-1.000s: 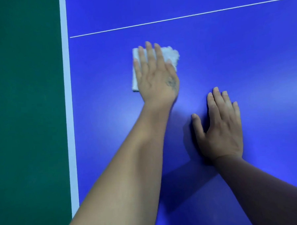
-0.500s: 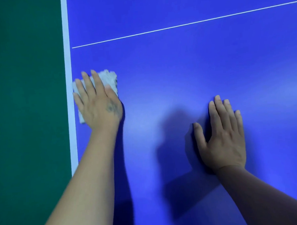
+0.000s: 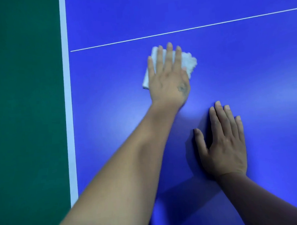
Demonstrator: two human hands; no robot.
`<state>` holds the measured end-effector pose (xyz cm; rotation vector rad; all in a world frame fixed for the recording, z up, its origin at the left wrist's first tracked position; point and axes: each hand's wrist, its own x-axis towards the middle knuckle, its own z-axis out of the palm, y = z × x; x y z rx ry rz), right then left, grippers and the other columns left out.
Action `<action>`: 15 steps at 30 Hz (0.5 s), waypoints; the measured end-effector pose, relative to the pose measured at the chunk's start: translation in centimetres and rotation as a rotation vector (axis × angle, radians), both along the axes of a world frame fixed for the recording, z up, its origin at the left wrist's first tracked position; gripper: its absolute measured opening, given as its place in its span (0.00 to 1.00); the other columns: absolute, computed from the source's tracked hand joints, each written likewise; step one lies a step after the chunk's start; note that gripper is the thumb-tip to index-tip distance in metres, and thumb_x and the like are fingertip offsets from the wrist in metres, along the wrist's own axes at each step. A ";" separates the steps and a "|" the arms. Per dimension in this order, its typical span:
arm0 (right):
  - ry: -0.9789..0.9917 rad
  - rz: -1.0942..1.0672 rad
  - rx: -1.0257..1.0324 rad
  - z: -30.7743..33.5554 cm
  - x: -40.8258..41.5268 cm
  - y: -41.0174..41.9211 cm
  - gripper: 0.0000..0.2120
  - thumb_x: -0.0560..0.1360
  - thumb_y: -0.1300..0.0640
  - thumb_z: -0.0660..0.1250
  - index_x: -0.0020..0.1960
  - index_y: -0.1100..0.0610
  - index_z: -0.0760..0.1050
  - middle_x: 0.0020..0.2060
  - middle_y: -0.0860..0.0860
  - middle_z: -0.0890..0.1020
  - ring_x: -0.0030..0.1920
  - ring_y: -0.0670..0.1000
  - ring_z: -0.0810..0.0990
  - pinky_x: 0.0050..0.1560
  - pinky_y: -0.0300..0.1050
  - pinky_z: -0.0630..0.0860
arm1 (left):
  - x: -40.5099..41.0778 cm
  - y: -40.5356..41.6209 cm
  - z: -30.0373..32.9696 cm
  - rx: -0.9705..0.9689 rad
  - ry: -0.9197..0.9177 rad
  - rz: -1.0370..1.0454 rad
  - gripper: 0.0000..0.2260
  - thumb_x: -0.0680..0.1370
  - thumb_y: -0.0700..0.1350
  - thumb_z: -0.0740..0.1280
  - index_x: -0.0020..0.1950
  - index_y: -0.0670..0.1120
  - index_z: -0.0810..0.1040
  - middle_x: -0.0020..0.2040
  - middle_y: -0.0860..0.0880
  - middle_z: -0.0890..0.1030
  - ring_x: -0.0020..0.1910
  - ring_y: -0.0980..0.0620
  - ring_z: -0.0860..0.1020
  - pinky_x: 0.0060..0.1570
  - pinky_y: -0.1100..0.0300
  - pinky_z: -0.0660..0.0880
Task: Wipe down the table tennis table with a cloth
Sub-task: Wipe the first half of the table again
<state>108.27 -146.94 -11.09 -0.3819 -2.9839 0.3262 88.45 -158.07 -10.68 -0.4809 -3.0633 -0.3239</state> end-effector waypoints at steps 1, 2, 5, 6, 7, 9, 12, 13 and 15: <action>-0.001 0.001 -0.003 0.0 0.0 0.0 0.35 0.84 0.41 0.57 0.83 0.62 0.62 0.85 0.54 0.60 0.86 0.55 0.55 0.84 0.63 0.53 | 1.9 0.0 -0.2 0.019 0.008 -0.041 0.27 0.87 0.52 0.50 0.87 0.48 0.60 0.87 0.46 0.58 0.87 0.42 0.53 0.83 0.38 0.48; -0.002 0.002 -0.005 0.0 0.0 0.0 0.35 0.84 0.42 0.57 0.84 0.62 0.61 0.85 0.54 0.60 0.86 0.55 0.55 0.84 0.63 0.53 | 3.7 -0.2 -0.3 0.040 0.014 -0.066 0.26 0.88 0.51 0.50 0.87 0.47 0.61 0.87 0.46 0.59 0.87 0.42 0.53 0.83 0.39 0.49; -0.001 0.000 -0.009 -0.1 0.1 -0.1 0.35 0.84 0.42 0.58 0.84 0.62 0.61 0.85 0.54 0.60 0.86 0.55 0.54 0.84 0.63 0.53 | 8.0 -2.5 0.1 0.046 -0.037 -0.065 0.26 0.88 0.51 0.52 0.87 0.48 0.60 0.88 0.47 0.57 0.87 0.43 0.52 0.84 0.40 0.49; 0.001 0.000 -0.013 -0.1 0.0 0.0 0.35 0.83 0.42 0.59 0.84 0.62 0.61 0.85 0.54 0.60 0.86 0.55 0.54 0.84 0.63 0.53 | 8.8 -3.9 0.2 0.037 -0.061 -0.039 0.26 0.88 0.52 0.52 0.87 0.49 0.58 0.88 0.48 0.56 0.87 0.43 0.50 0.84 0.40 0.49; 0.002 0.002 -0.012 -0.1 0.0 0.1 0.35 0.83 0.43 0.59 0.84 0.62 0.61 0.85 0.54 0.60 0.86 0.55 0.54 0.84 0.64 0.53 | 9.2 -5.6 0.2 0.029 -0.076 0.009 0.27 0.88 0.52 0.52 0.88 0.49 0.57 0.88 0.48 0.55 0.88 0.43 0.50 0.84 0.40 0.48; 0.000 0.002 -0.011 -0.1 0.0 0.0 0.35 0.83 0.43 0.59 0.84 0.61 0.61 0.85 0.54 0.60 0.86 0.55 0.54 0.84 0.64 0.53 | 8.8 -9.4 0.1 -0.010 -0.075 0.156 0.27 0.88 0.53 0.51 0.88 0.49 0.56 0.88 0.47 0.54 0.88 0.43 0.50 0.85 0.39 0.48; -0.004 -0.007 -0.007 0.0 0.0 -0.1 0.35 0.84 0.42 0.57 0.84 0.61 0.61 0.85 0.54 0.60 0.86 0.55 0.54 0.84 0.64 0.53 | 5.3 -14.3 0.1 -0.036 -0.077 0.367 0.28 0.88 0.54 0.49 0.88 0.49 0.55 0.88 0.46 0.55 0.87 0.40 0.51 0.84 0.38 0.47; -0.003 -0.007 -0.003 0.0 0.0 -0.1 0.35 0.84 0.42 0.57 0.84 0.61 0.61 0.85 0.54 0.60 0.86 0.55 0.54 0.84 0.64 0.53 | 3.6 -15.5 0.2 -0.044 -0.087 0.414 0.28 0.87 0.54 0.48 0.88 0.49 0.54 0.88 0.47 0.54 0.87 0.39 0.50 0.84 0.37 0.47; -0.004 -0.005 -0.001 0.0 0.0 0.0 0.35 0.84 0.42 0.57 0.84 0.61 0.62 0.85 0.54 0.60 0.86 0.55 0.54 0.84 0.64 0.53 | 0.0 -16.5 0.6 -0.039 -0.117 0.511 0.28 0.88 0.54 0.46 0.89 0.50 0.52 0.89 0.48 0.51 0.87 0.37 0.46 0.84 0.35 0.45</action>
